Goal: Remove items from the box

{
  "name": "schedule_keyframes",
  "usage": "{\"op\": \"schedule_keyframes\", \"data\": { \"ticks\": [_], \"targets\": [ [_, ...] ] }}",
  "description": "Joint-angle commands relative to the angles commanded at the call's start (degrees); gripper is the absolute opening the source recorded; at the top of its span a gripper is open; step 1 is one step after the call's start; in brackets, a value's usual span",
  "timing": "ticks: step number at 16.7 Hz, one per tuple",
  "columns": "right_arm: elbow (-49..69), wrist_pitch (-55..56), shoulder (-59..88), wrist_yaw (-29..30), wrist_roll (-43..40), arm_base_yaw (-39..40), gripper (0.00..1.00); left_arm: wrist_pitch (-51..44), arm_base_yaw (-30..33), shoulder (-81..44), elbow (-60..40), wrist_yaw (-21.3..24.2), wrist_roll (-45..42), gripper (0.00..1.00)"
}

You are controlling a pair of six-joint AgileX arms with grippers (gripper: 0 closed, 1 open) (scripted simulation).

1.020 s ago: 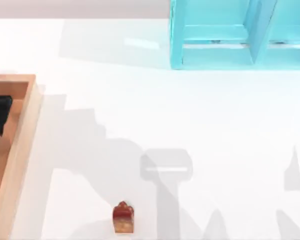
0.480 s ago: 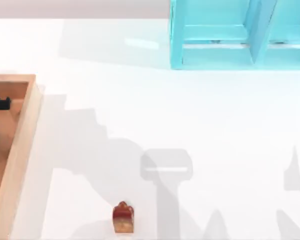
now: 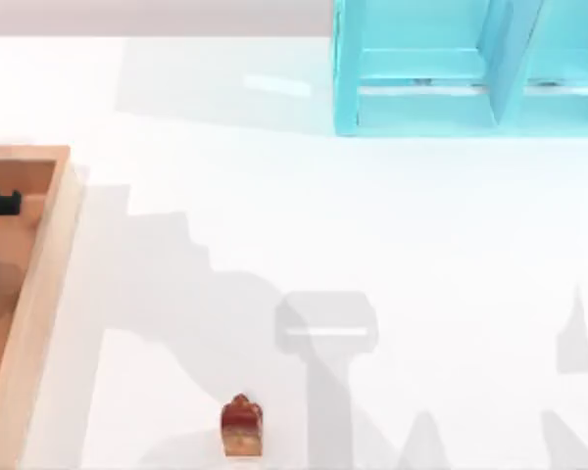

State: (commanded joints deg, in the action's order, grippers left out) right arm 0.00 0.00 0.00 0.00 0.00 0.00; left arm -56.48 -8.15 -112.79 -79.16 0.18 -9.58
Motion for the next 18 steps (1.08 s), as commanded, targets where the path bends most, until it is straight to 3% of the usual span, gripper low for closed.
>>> {"op": "schedule_keyframes", "data": {
  "ticks": [5,9,13,18],
  "targets": [
    [0.0,0.0,0.0,0.0,0.0,0.0,1.00,0.0,-0.2,-0.1,-0.2,0.0,-0.1,0.00],
    [0.0,0.0,0.0,0.0,0.0,0.0,1.00,-1.9,-3.3,-0.5,-6.1,-0.2,0.5,0.00],
    [0.0,0.0,0.0,0.0,0.0,0.0,1.00,-12.0,-4.7,0.0,-16.6,-0.5,0.9,0.00],
    [0.0,0.0,0.0,0.0,0.0,0.0,1.00,-26.3,-1.3,2.1,-24.9,-0.3,0.5,0.00]
  ]
}}
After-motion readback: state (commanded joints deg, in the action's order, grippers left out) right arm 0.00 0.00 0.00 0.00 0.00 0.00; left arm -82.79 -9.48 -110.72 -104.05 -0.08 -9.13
